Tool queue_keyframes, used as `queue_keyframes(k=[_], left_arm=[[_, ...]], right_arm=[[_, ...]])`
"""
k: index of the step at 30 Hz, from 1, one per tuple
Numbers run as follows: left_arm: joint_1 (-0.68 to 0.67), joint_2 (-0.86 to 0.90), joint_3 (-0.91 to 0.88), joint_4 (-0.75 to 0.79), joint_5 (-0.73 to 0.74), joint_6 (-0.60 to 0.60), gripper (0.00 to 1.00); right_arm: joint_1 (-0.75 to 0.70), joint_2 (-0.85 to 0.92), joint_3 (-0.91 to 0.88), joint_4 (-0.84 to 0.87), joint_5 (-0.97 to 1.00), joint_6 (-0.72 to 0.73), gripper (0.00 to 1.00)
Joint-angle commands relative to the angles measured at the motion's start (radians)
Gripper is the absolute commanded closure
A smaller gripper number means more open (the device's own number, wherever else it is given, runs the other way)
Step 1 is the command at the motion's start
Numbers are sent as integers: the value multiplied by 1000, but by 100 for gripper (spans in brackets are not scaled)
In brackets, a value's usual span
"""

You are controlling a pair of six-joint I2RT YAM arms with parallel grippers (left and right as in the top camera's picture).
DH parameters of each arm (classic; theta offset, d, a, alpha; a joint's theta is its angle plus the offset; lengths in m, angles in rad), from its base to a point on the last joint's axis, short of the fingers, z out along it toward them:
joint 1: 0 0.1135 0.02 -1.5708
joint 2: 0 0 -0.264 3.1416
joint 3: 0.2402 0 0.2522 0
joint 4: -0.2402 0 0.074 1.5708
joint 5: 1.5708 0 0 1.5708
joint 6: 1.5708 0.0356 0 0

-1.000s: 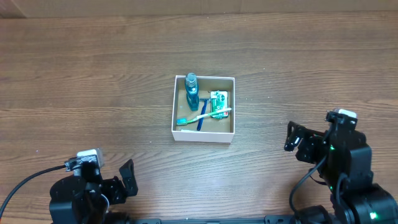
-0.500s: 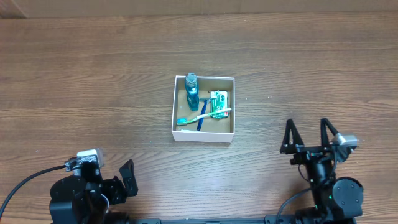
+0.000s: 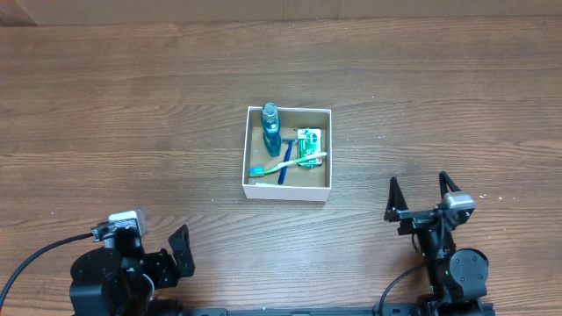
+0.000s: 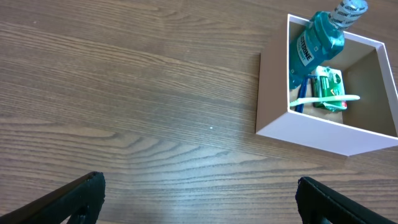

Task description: Pack container

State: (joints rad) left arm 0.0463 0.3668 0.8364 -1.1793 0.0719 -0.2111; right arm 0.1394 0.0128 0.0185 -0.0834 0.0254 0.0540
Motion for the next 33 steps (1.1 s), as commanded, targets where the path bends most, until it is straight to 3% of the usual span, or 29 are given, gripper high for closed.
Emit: queue_keyframes(k=[1, 25, 30, 33], left_arm=[[-3, 0, -5, 5, 6, -14, 0], [0, -3, -5, 13, -22, -13, 0], [7, -43, -102, 285, -36, 239, 0], [6, -131, -267, 496, -37, 265, 0]], right_arm=[[-4, -10, -10, -1, -1, -33, 0], [-4, -10, -10, -1, -5, -32, 0], [-4, -10, -10, -1, -5, -32, 0], [-4, -10, -10, -1, -5, -32, 0]])
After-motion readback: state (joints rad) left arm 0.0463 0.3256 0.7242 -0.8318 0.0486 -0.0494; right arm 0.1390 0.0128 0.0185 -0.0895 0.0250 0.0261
